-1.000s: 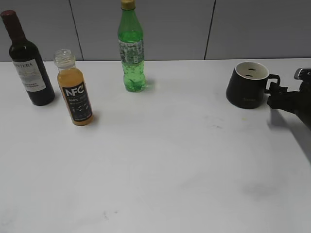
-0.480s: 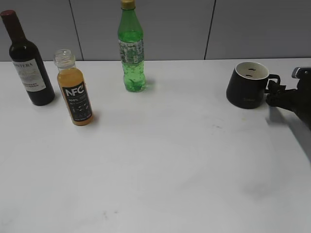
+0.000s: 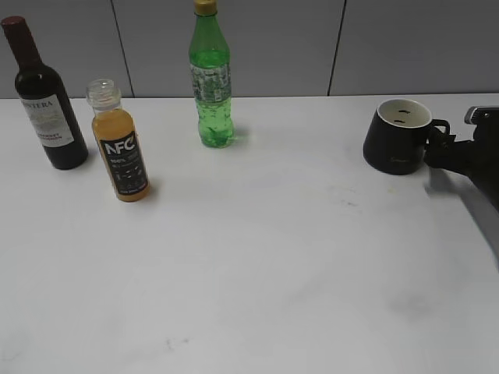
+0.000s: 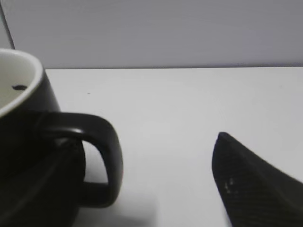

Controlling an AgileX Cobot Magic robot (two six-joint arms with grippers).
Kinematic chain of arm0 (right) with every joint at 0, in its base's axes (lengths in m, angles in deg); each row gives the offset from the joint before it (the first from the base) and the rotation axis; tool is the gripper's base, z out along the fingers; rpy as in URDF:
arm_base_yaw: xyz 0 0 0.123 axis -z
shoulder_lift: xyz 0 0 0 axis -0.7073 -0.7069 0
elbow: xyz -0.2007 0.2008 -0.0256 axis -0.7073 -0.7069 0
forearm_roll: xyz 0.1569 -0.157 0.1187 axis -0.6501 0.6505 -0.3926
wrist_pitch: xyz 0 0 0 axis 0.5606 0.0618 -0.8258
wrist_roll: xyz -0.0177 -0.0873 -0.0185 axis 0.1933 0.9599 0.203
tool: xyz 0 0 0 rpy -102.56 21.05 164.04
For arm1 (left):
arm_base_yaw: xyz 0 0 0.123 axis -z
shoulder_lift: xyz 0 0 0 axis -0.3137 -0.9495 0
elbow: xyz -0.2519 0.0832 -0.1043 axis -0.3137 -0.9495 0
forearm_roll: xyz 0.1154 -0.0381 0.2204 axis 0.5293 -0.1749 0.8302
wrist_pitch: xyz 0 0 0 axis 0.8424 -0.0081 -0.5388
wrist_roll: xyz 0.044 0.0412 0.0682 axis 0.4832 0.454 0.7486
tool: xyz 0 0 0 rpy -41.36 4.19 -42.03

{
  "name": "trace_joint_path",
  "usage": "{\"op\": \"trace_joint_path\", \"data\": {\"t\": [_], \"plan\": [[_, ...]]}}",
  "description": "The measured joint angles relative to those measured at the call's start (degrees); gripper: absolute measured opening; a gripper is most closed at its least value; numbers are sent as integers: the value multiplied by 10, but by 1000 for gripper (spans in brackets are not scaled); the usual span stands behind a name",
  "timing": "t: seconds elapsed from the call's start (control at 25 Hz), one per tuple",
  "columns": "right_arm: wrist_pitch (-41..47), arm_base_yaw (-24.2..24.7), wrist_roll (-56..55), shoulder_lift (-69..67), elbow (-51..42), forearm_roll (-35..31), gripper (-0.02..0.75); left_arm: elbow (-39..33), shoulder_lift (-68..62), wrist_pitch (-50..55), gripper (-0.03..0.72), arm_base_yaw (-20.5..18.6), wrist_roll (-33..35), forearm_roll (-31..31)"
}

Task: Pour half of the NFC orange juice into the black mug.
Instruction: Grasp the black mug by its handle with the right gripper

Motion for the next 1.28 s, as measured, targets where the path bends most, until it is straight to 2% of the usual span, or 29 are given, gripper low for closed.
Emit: {"op": "trace_joint_path", "data": {"t": [1.28], "plan": [[-2,18,-3,-38,64,48,596,0,0,0,238,0,0,0]]}}
